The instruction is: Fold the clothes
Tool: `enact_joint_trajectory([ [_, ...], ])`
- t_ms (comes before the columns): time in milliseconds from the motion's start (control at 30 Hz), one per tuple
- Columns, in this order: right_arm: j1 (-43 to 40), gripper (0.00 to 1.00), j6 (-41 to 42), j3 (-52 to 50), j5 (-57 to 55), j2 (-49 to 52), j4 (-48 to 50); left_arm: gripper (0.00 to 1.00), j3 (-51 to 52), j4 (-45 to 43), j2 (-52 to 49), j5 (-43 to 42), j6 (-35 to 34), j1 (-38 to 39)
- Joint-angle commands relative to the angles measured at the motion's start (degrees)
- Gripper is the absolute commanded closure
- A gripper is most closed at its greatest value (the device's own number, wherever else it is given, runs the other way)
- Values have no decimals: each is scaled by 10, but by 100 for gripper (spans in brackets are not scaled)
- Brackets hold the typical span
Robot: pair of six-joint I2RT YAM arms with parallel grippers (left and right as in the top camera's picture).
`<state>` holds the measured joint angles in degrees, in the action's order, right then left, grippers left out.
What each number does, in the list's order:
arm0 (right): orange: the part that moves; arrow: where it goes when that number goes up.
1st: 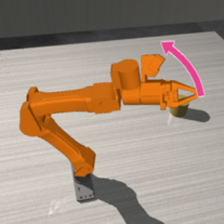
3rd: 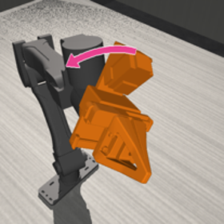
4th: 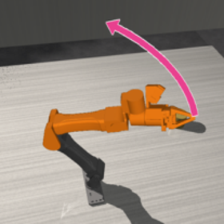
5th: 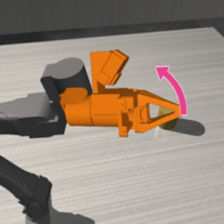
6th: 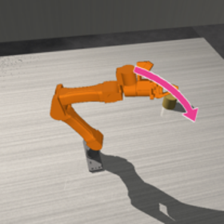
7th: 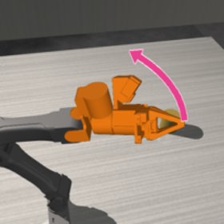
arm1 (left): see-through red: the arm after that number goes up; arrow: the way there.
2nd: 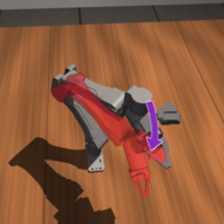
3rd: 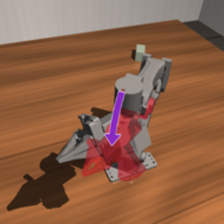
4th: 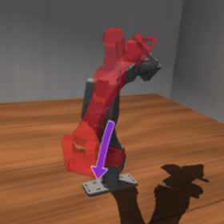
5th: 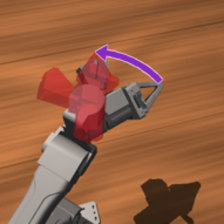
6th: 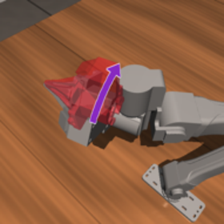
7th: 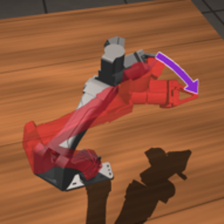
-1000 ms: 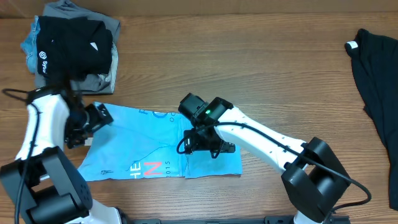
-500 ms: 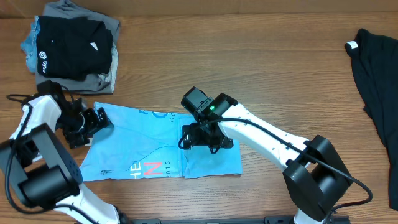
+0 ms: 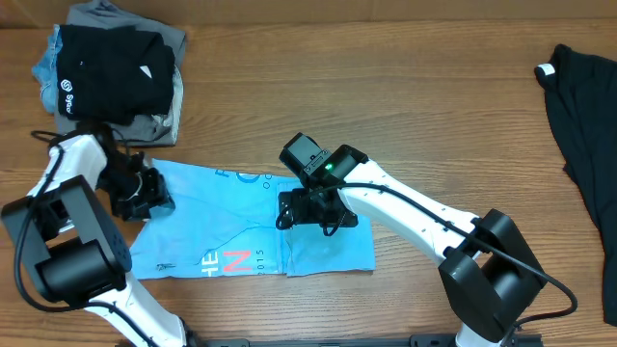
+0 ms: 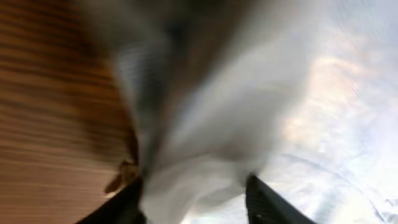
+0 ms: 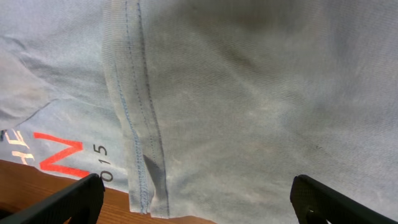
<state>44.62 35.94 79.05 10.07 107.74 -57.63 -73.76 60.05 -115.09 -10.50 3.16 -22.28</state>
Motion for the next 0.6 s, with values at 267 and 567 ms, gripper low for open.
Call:
enact_joint_trajectory([
  [267, -8, 0, -9, 15, -15, -20, -5, 96, 33, -2, -66, 28, -90, 57],
  [567, -13, 0, -19, -10, -29, -20, 38, 96, 22, 15, 13, 97, -170, 62],
])
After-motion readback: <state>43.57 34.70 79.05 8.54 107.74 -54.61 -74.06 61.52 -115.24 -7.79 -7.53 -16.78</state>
